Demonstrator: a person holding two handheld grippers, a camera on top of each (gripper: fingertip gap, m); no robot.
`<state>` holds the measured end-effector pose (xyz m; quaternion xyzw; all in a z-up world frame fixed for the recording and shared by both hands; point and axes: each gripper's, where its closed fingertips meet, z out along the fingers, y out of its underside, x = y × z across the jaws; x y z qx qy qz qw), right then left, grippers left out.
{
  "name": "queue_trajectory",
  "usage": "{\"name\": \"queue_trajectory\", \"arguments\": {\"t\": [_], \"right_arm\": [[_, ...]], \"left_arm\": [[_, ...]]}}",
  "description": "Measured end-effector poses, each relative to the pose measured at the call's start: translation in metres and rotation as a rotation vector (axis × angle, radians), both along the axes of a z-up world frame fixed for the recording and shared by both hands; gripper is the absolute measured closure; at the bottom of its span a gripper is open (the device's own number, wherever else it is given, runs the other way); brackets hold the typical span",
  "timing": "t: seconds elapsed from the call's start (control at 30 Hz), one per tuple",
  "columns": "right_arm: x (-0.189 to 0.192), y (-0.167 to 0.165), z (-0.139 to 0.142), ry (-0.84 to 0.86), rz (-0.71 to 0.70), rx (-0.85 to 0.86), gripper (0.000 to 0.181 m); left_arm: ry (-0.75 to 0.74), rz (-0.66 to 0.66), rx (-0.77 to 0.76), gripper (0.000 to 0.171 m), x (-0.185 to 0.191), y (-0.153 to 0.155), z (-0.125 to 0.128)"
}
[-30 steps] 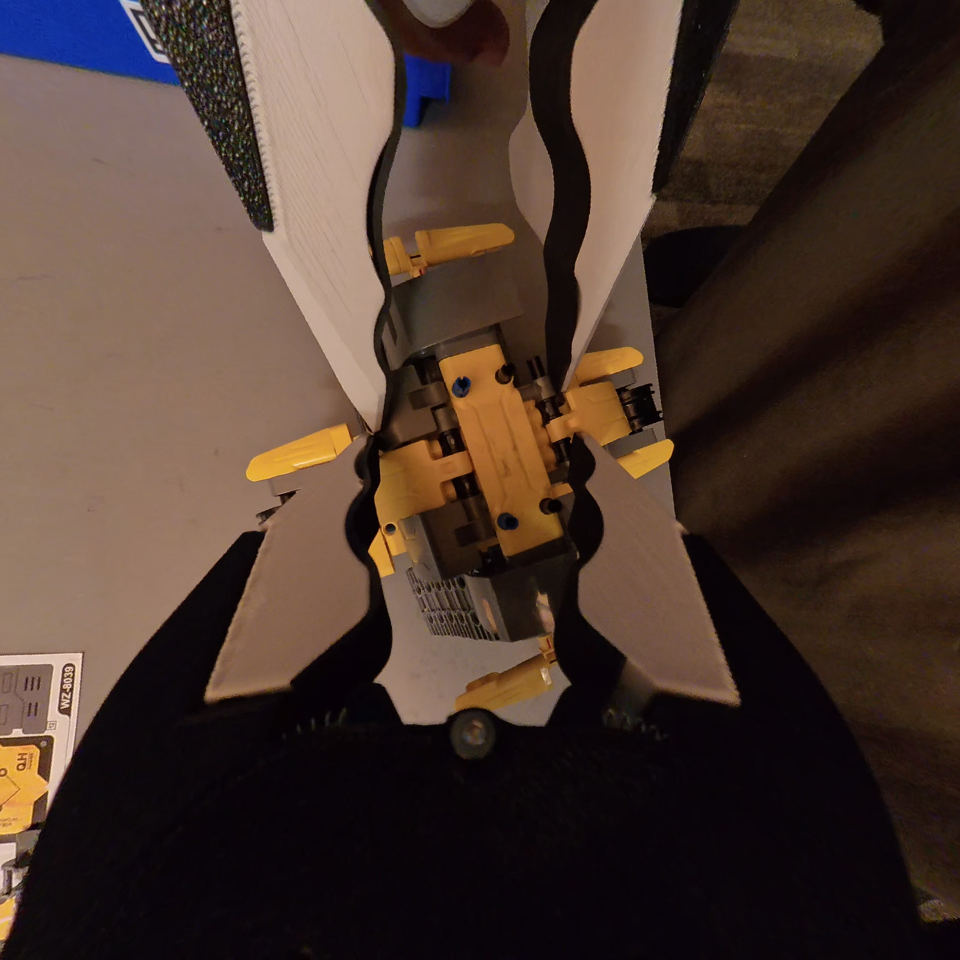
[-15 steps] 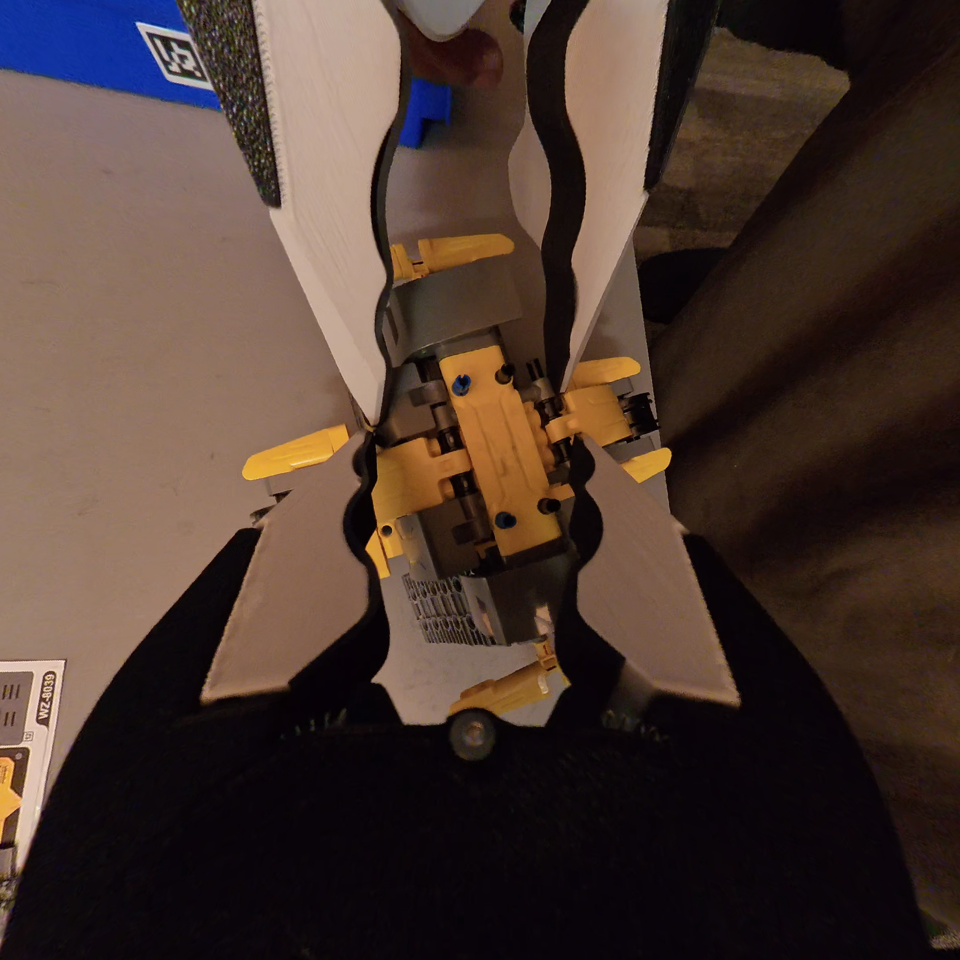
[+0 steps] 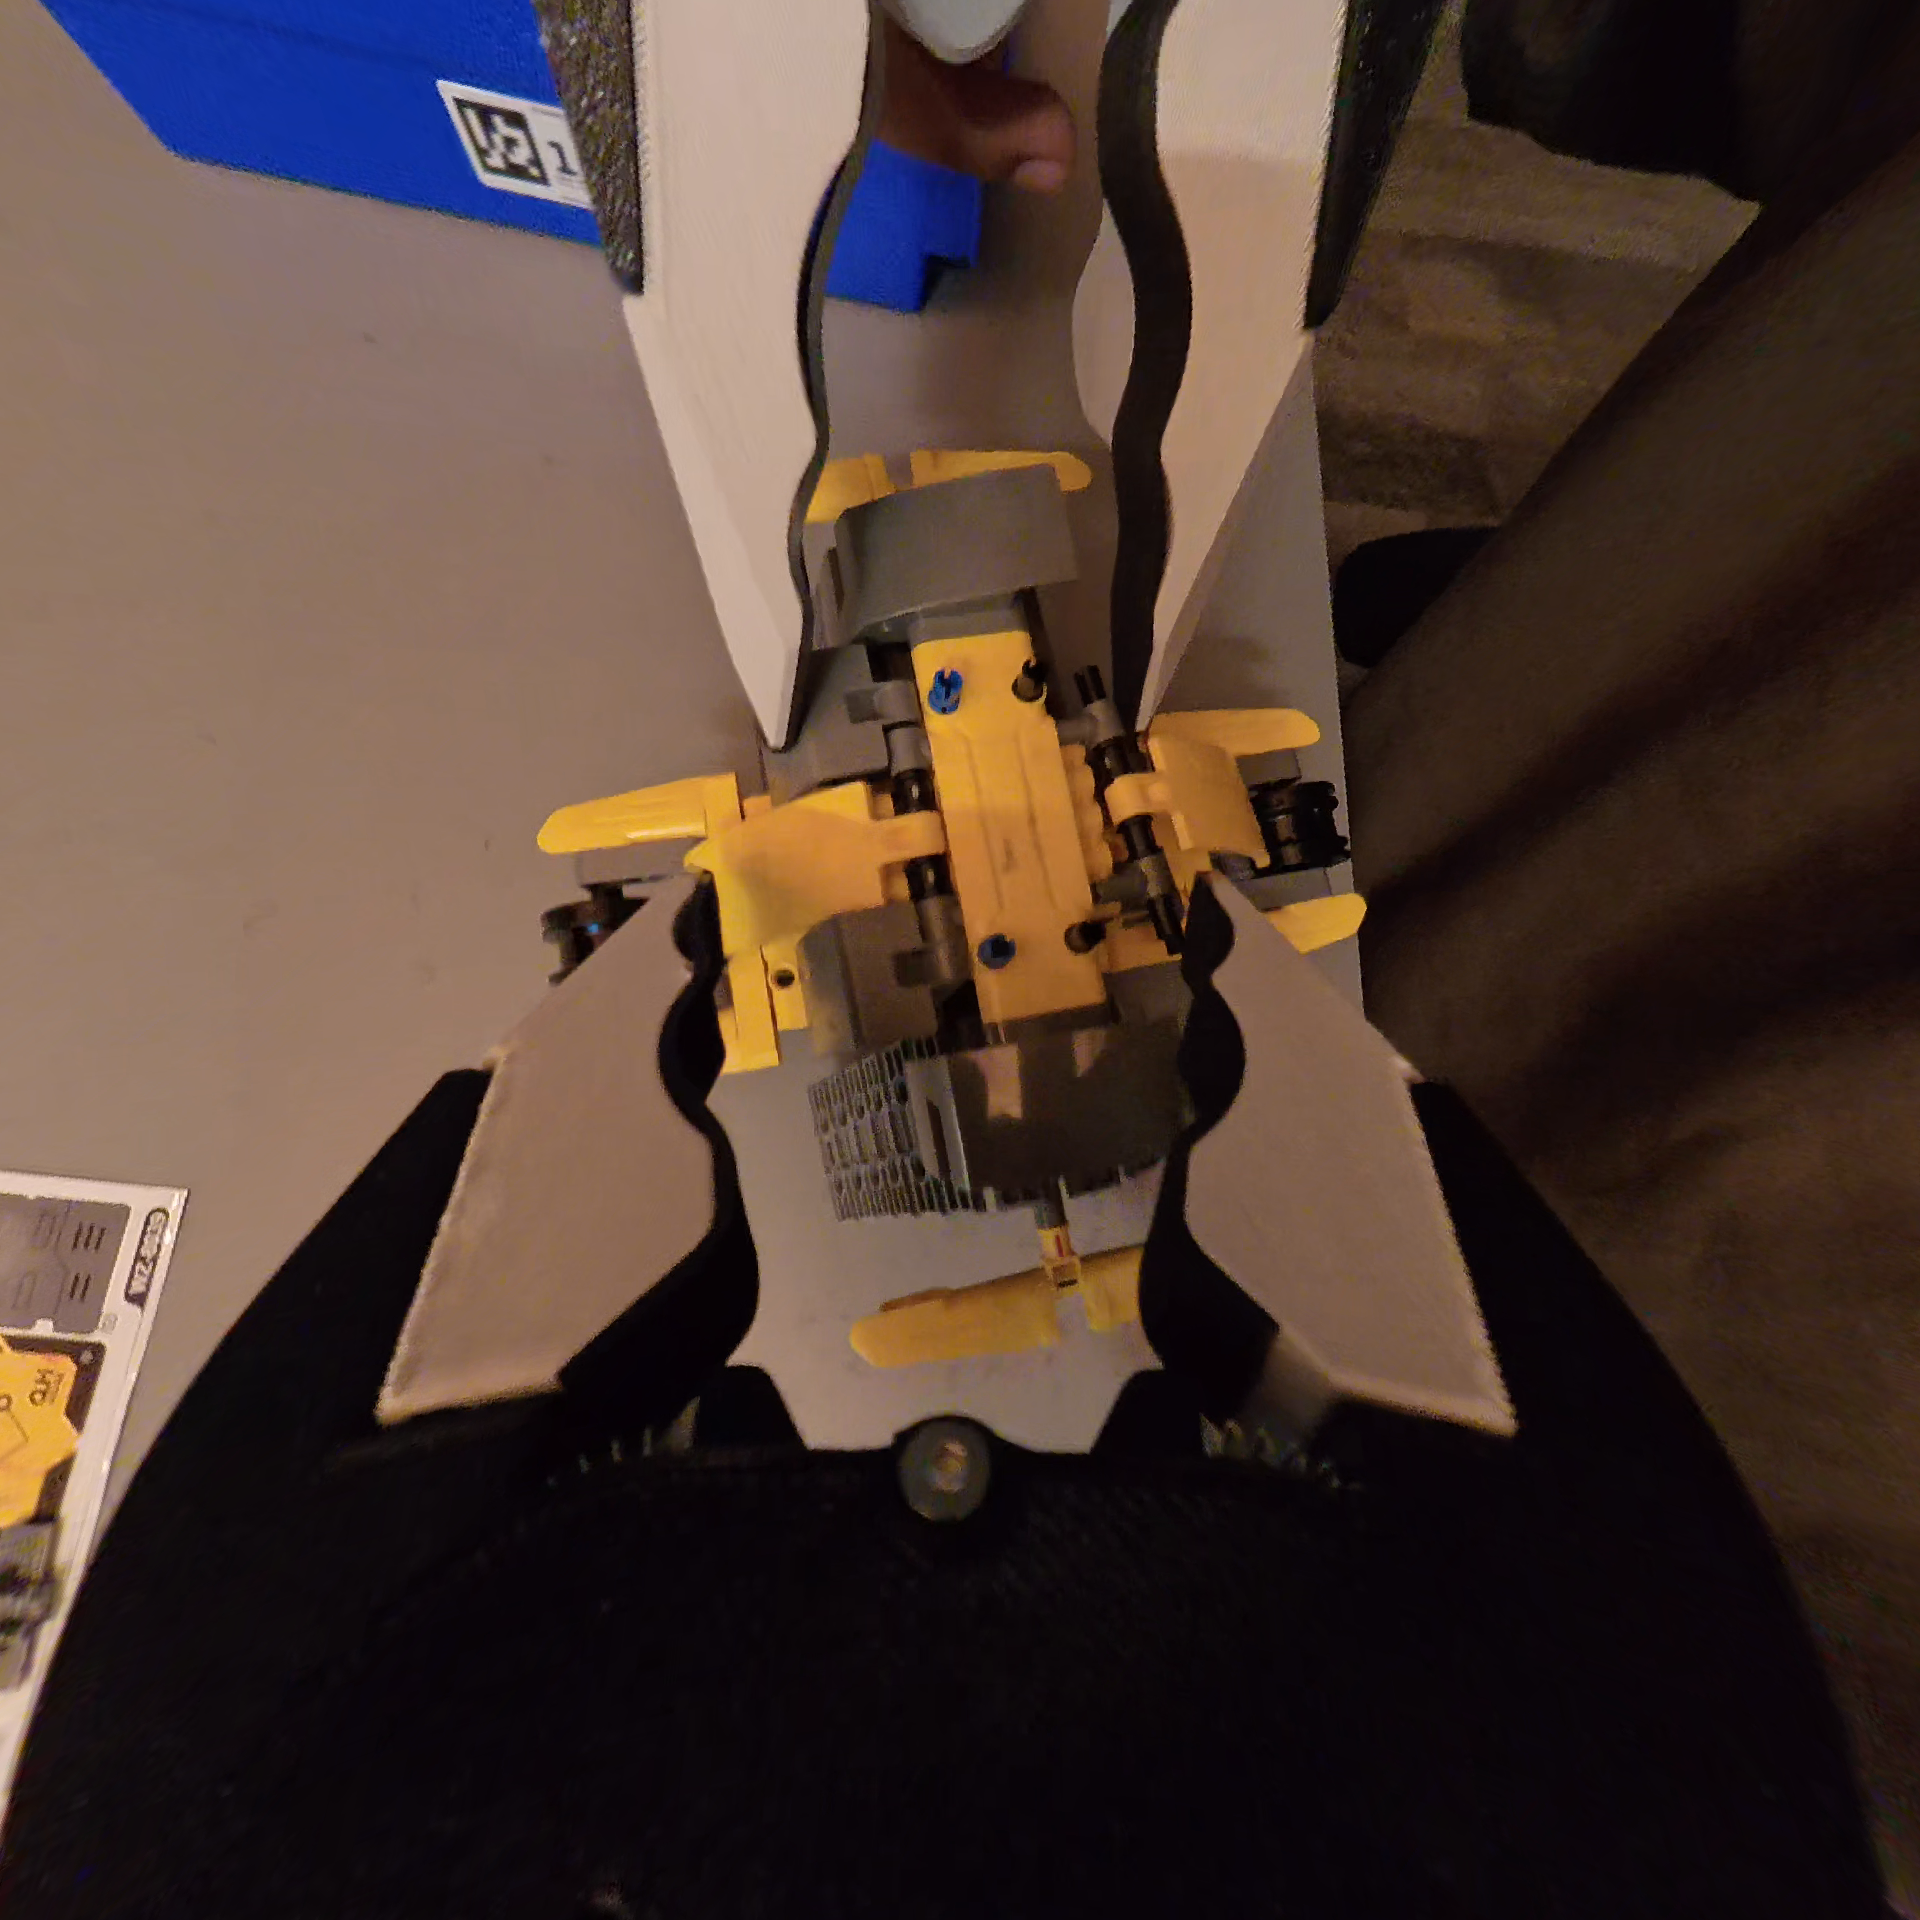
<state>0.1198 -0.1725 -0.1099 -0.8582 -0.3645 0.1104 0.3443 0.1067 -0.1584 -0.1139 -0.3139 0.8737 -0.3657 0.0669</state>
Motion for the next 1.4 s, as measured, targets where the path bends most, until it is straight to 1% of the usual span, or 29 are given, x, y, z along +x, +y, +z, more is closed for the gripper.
{"name": "queue_trajectory", "arguments": {"t": [0.07,0.17,0.3,0.4,0.47,0.53,1.17,1.4], "right_arm": [[0.0001,-0.0002,0.0000,-0.003,-0.002,0.001,0.119],[-0.0001,-0.0004,0.0000,-0.009,-0.005,-0.002,0.119],[-0.0003,-0.0004,0.0001,-0.012,-0.013,-0.007,0.119],[-0.0003,-0.0005,0.0000,-0.018,-0.024,-0.011,0.119],[-0.0002,-0.0005,0.0000,-0.020,-0.032,-0.013,0.119],[-0.0003,-0.0005,0.0001,-0.020,-0.038,-0.011,0.119],[-0.0002,0.0006,0.0008,0.013,-0.056,-0.003,0.118],[-0.0002,0.0014,0.0016,0.046,-0.070,-0.028,0.119]], "left_arm": [[-0.011,0.026,0.001,0.084,-0.0022,0.0056,-0.0013],[-0.047,0.042,0.008,0.084,-0.0059,0.0060,-0.0017],[-0.138,0.085,0.079,0.083,-0.0020,0.0055,-0.0025],[-0.180,0.111,0.089,0.088,0.0008,0.0030,-0.0015],[-0.153,0.087,0.061,0.104,-0.0045,-0.0023,-0.0018],[-0.144,0.089,0.050,0.105,-0.0054,-0.0023,-0.0018],[-0.149,0.080,-0.003,0.108,-0.0051,-0.0021,-0.0010],[-0.136,0.081,-0.007,0.108,-0.0047,-0.0014,-0.0008]]}}
